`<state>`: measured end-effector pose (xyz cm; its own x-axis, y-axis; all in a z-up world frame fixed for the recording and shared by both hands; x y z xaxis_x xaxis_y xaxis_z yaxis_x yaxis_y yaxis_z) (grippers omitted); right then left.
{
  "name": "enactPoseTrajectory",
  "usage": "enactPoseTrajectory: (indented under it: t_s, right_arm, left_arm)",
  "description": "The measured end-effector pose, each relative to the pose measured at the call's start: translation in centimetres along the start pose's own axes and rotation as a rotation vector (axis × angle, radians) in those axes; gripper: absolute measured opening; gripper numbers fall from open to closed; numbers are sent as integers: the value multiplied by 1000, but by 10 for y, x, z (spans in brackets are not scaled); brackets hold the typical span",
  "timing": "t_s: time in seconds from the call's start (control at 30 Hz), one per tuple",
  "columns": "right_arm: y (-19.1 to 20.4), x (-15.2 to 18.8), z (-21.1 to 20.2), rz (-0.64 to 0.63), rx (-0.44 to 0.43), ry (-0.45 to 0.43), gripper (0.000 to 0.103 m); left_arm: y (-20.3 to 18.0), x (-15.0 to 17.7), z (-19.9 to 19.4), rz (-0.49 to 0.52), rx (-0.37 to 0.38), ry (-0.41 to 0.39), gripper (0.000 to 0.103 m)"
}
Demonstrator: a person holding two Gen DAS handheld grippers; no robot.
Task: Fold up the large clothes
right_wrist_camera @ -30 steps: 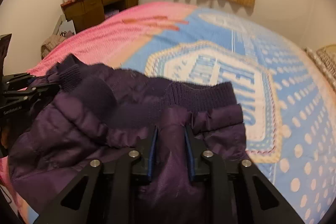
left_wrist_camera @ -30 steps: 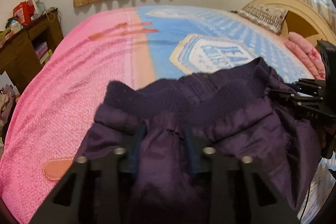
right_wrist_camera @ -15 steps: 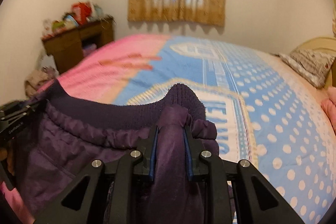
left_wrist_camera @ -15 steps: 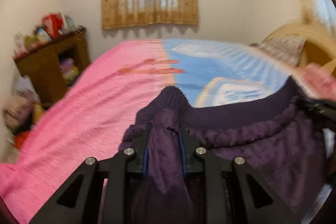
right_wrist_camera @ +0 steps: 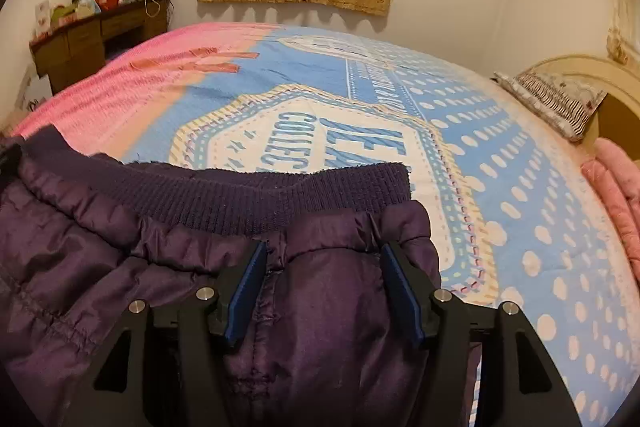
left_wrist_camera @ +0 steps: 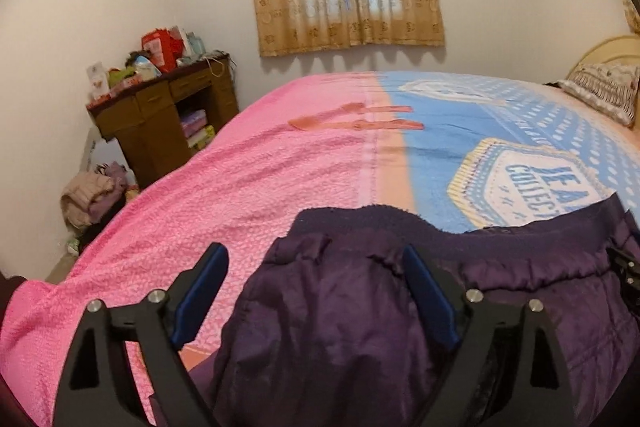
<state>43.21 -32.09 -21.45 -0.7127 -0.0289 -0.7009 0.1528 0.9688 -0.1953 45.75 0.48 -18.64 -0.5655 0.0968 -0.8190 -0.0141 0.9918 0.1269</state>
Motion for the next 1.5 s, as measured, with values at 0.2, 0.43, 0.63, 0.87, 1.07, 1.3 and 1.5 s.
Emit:
enactPoseTrajectory:
  t_s: [0.2,0.43,0.63,0.87,1.07,1.3,1.5]
  right_arm:
    - [0,1,2,-41,66,3,64]
    - [7,0,0,-138,214,-5,71]
    - [10,0,1,-182,265,-6,72]
    - [1,-4,-9,-89,131,0,72]
    - [-12,-21,-100,53,-3,-154,73]
    - [33,35,-135,-4,-235,-109,74]
    - [16,72,-103,31,-249,11,74]
  left_arm:
    - [3,0,-6,10,-53,-39,96]
    - [12,0,-6,-51,-7,-44,102]
    - [8,2,2,-26,-54,-9,103]
    - [8,2,2,-40,-1,-6,103]
    - [40,-26,-57,-202,109,-117,103]
    - [-25,10,-122,-88,304,-132,103]
    - [-76,90,-104,-15,411,136,103]
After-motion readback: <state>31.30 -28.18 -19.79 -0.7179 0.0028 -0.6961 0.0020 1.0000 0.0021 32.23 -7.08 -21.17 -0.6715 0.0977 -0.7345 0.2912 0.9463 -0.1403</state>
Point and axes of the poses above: each gripper's, at about its wrist camera, not at the fingertips, and z roughly the way its jaws point, y to its left, x to its underside, the point moved 9 cm from there along z, roughly the way its jaws point, and after that the axes turned 3 degrees about y, right-handed, at the moved point
